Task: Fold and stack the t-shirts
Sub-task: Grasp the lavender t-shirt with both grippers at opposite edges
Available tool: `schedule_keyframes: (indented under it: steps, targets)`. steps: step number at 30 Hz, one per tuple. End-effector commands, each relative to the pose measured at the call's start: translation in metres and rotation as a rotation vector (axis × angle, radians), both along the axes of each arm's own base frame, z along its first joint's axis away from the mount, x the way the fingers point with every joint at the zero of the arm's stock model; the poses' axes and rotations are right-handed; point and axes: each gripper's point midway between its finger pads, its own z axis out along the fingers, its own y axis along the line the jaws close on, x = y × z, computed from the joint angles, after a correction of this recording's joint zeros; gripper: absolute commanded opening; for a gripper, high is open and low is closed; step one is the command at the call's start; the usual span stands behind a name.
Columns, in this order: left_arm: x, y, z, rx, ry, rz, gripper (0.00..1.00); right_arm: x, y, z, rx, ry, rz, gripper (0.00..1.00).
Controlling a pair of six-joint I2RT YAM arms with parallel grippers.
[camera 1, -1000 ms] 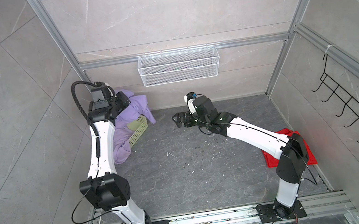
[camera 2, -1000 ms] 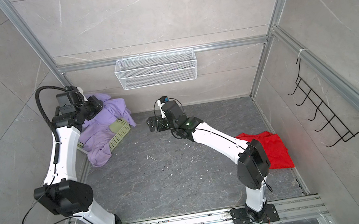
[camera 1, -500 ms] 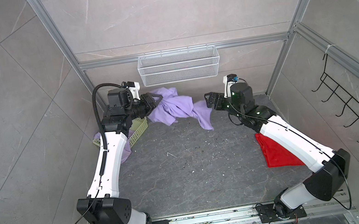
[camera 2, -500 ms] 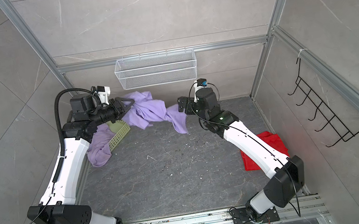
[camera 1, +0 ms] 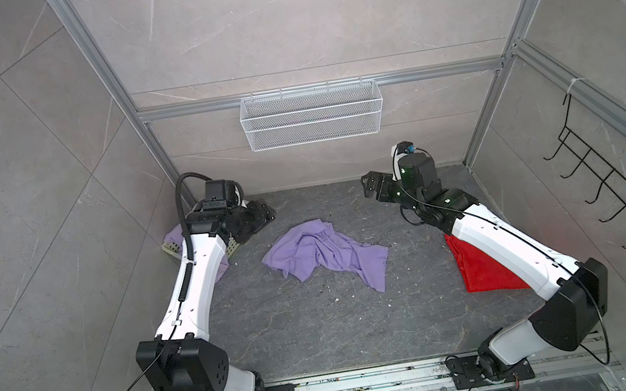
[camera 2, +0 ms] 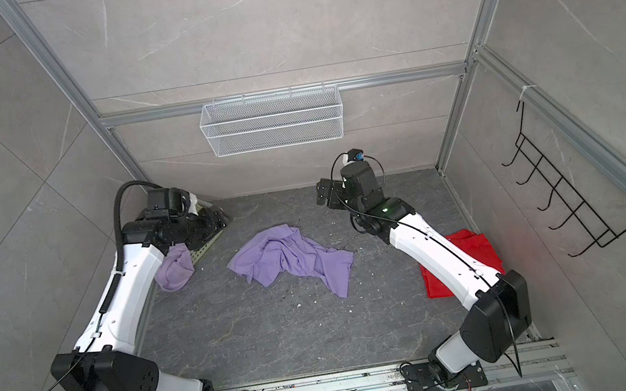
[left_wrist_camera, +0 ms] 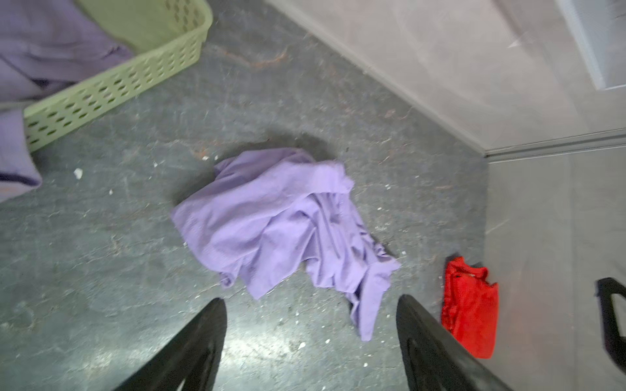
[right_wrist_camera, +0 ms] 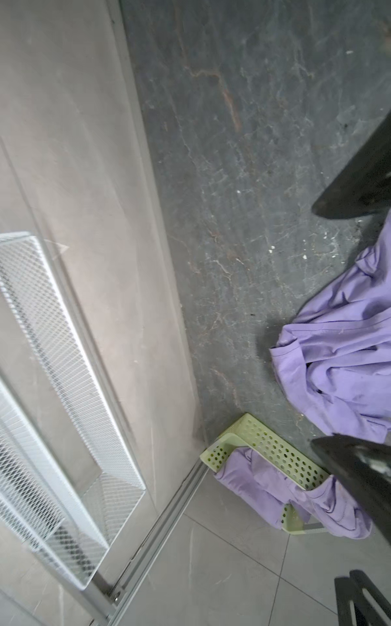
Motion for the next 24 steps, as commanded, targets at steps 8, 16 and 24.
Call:
schedule_keyframes:
  steps: [8, 16, 24]
  targets:
    - [-0.023, 0.006, -0.118, 0.059, 0.206, -0.005, 0.69, -0.023, 0.046, -0.128, 0.012, 0.35, 0.168, 0.97]
    - [-0.008, -0.001, -0.174, 0.036, 0.279, 0.014, 0.62, -0.037, 0.079, -0.203, -0.093, 0.488, 0.257, 0.92]
    - [0.019, -0.009, -0.2, 0.001, 0.286, 0.048, 0.44, -0.032, 0.107, -0.246, -0.15, 0.548, 0.296, 0.82]
